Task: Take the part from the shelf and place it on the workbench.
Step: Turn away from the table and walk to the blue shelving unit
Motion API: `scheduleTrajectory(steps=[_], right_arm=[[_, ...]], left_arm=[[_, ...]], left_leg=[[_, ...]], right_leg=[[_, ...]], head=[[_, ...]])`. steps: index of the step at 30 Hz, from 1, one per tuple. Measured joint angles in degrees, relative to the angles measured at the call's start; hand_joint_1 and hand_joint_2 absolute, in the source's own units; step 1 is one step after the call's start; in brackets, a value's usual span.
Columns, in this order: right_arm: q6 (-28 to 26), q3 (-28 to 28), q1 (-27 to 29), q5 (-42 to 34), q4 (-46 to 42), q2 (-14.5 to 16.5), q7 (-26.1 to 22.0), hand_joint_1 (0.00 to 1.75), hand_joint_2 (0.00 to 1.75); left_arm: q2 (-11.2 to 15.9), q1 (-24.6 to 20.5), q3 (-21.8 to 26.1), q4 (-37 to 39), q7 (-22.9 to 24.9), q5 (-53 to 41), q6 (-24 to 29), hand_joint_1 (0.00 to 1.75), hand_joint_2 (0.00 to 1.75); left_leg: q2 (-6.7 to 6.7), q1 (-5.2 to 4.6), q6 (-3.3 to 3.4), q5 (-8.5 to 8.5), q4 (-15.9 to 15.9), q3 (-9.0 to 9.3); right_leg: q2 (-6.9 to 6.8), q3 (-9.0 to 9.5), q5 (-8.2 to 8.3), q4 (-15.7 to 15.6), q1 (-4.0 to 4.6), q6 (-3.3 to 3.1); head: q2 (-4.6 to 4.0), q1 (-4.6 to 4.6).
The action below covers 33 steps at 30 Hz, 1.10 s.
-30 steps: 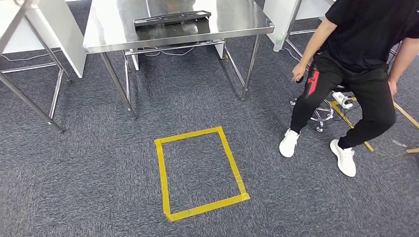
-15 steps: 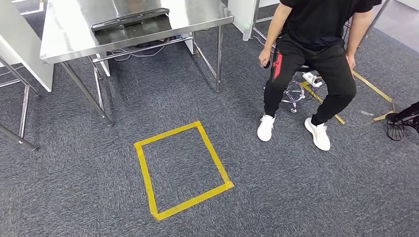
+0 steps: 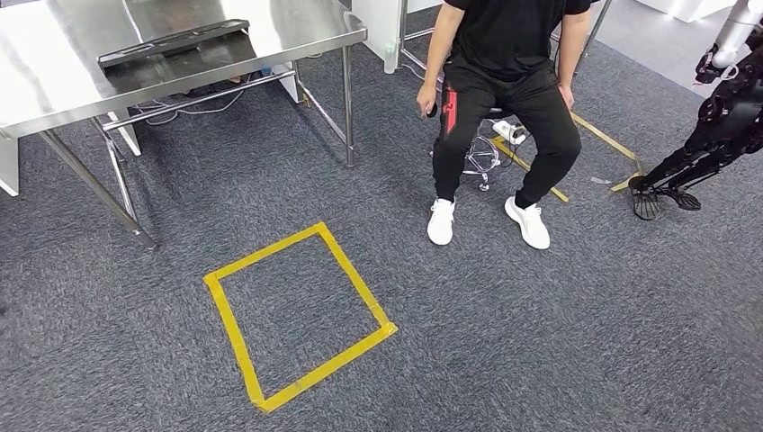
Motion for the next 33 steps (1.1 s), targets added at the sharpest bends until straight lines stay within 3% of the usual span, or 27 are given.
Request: scheduleTrajectory(steps=[2,3,4,5,7,9,11,12,14,16,17,18,19,20,21,23,25,27,29,31,33], right_arm=[[0.00,-0.03,-0.08,-0.03,0.00,-0.02,0.08,0.00,0.00],[0.00,-0.05,0.02,-0.05,0.00,-0.04,0.09,0.00,0.00],[0.00,-0.08,0.16,-0.07,0.01,-0.05,0.09,0.00,0.00],[0.00,-0.13,0.28,-0.09,0.01,-0.09,0.08,0.00,0.00],[0.00,-0.23,0.22,-0.09,0.02,-0.14,0.07,0.00,0.00],[0.00,-0.37,-0.01,-0.13,0.02,-0.09,0.02,0.00,0.00],[0.00,-0.51,0.01,-0.27,0.03,-0.07,-0.07,0.00,0.00],[0.00,-0.55,0.11,-0.38,0.03,-0.07,-0.12,0.00,0.00],[0.00,-0.60,0.21,-0.51,0.04,-0.08,-0.19,0.00,0.00],[0.00,-0.62,0.20,-0.49,0.04,0.01,-0.31,0.00,0.00],[0.00,-0.62,0.21,-0.45,0.04,0.06,-0.35,0.00,0.00],[0.01,-0.63,0.29,-0.43,0.05,0.11,-0.37,0.00,0.00],[0.03,-0.63,0.40,-0.42,0.06,0.11,-0.37,0.00,0.00],[0.06,-0.63,0.50,-0.41,0.07,0.10,-0.37,0.00,0.00],[0.09,-0.63,0.55,-0.40,0.08,0.09,-0.37,0.00,0.00],[0.13,-0.63,0.50,-0.34,0.09,0.13,-0.38,0.00,0.00],[0.14,-0.63,0.48,-0.27,0.09,0.17,-0.40,0.00,0.00],[0.15,-0.63,0.65,-0.25,0.10,0.11,-0.42,0.00,0.00],[0.15,-0.63,0.74,-0.25,0.11,0.09,-0.42,0.00,0.00],[0.17,-0.63,0.61,-0.25,0.11,0.09,-0.42,0.00,0.00],[0.25,-0.63,0.55,-0.20,0.11,0.06,-0.42,0.00,0.00]], left_arm=[[-0.03,0.17,0.00,0.00,0.00,-0.03,-0.01,0.00,0.00],[-0.06,0.23,0.00,0.00,0.00,-0.06,-0.02,0.00,0.00],[-0.10,0.24,-0.01,0.00,0.00,-0.10,-0.03,0.00,0.00],[-0.16,0.23,-0.01,0.00,0.00,-0.14,-0.04,0.00,0.00],[-0.20,0.24,-0.02,-0.01,0.00,-0.19,-0.05,0.00,0.00],[-0.15,0.25,-0.02,-0.01,0.00,-0.27,-0.05,0.00,0.00],[-0.14,0.05,-0.04,0.00,-0.03,-0.44,-0.15,0.00,0.00],[-0.13,-0.11,-0.09,0.00,-0.09,-0.53,-0.23,0.00,0.00],[-0.08,-0.24,-0.19,0.00,-0.35,-0.63,-0.49,0.00,0.00],[-0.02,-0.02,-0.25,0.01,-0.62,-0.69,-0.69,0.00,0.00],[-0.01,0.14,-0.26,0.01,-0.69,-0.70,-0.73,0.00,0.00],[0.01,0.26,-0.27,0.01,-0.75,-0.70,-0.75,0.00,0.00],[0.03,0.33,-0.28,0.01,-0.80,-0.70,-0.76,0.00,0.00],[0.06,0.34,-0.30,0.01,-0.85,-0.72,-0.78,0.00,0.00],[0.09,0.34,-0.33,0.01,-0.87,-0.74,-0.79,0.00,0.00],[0.20,0.33,-0.39,0.01,-0.92,-0.81,-0.83,0.00,0.00],[0.31,0.28,-0.44,0.02,-0.99,-0.89,-0.86,0.00,0.00],[0.28,0.19,-0.47,0.01,-1.04,-0.91,-0.87,0.00,0.00],[0.24,0.13,-0.49,0.00,-1.06,-0.89,-0.86,0.00,0.00],[0.27,0.21,-0.49,0.00,-1.07,-0.88,-0.84,0.00,0.00],[0.29,0.29,-0.48,0.00,-1.05,-0.87,-0.84,0.00,0.00]], left_leg=[[1.76,-0.09,0.10,0.13,-0.01,-0.27],[2.59,-0.08,0.06,0.14,0.00,-0.34],[3.36,-0.01,-0.03,0.13,0.01,-0.36],[4.06,0.09,-0.20,0.09,0.02,-0.32],[5.33,0.05,-0.88,-0.13,0.12,-0.02],[6.58,-0.26,-1.81,-0.47,0.26,0.40],[7.92,-0.29,-2.62,-0.71,0.17,0.87],[7.63,-0.08,-3.02,-1.00,0.32,1.01],[4.36,0.36,-3.56,-3.34,3.02,0.06],[0.53,0.56,-3.60,-7.57,10.16,-3.23],[-0.14,0.55,-3.54,-9.15,13.90,-5.08],[-0.39,0.55,-3.46,-9.65,16.26,-6.36],[-0.48,0.55,-3.33,-8.90,16.49,-6.69],[-0.64,0.56,-3.16,-7.07,14.44,-5.94],[-1.29,0.57,-2.91,-4.71,10.73,-4.36],[-3.30,0.58,-2.55,-1.82,4.13,-1.50],[-4.00,0.24,-2.26,-1.54,2.19,-0.79],[-2.81,-0.06,-1.54,-0.99,1.63,-0.65],[-1.47,0.01,-0.58,-0.30,0.69,-0.33],[0.11,-0.04,-0.11,0.00,0.23,-0.31],[1.80,-0.13,-0.10,0.00,0.24,-0.48]], right_leg=[[-1.41,-3.46,-3.26,7.52,-0.25,0.19],[-1.68,-4.08,-3.80,9.34,-0.46,0.61],[-1.97,-3.47,-3.47,8.85,-0.70,1.22],[-2.50,-1.67,-2.42,6.02,-0.97,1.90],[-5.47,3.39,0.22,-2.47,-1.20,2.87],[-7.56,5.78,1.78,-6.89,-0.96,2.26],[-6.60,5.34,2.14,-6.96,-0.66,0.97],[-5.88,5.28,2.21,-6.97,-0.88,0.48],[-4.47,5.36,2.54,-7.09,-1.28,-0.63],[-2.97,5.14,2.87,-7.08,-1.11,-1.47],[-2.10,4.99,2.96,-7.07,-0.84,-1.71],[-1.21,4.90,3.01,-7.04,-0.61,-1.80],[-0.32,4.87,3.04,-6.97,-0.45,-1.84],[0.56,4.87,3.04,-6.85,-0.36,-1.83],[1.40,4.86,3.03,-6.66,-0.32,-1.82],[2.80,4.61,3.03,-6.24,-0.13,-1.59],[3.83,4.08,3.22,-6.14,-0.07,-0.98],[4.57,3.41,3.50,-6.21,-0.17,-0.15],[2.63,2.09,2.45,-4.16,-0.08,0.06],[-0.40,-1.07,-0.71,2.35,-0.11,-0.25],[-1.50,-4.17,-3.29,9.07,-0.42,0.02]], head=[[0.00,0.13],[0.00,0.13],[0.00,0.14],[0.00,0.14],[0.00,0.23],[0.00,0.18],[0.00,0.02],[0.00,-0.08],[0.00,-0.26],[0.00,-0.41],[0.00,-0.43],[0.00,-0.43],[0.00,-0.43],[0.00,-0.42],[0.00,-0.42],[0.00,-0.41],[0.00,-0.39],[0.00,-0.38],[0.00,-0.23],[0.00,-0.03],[0.00,0.03]])
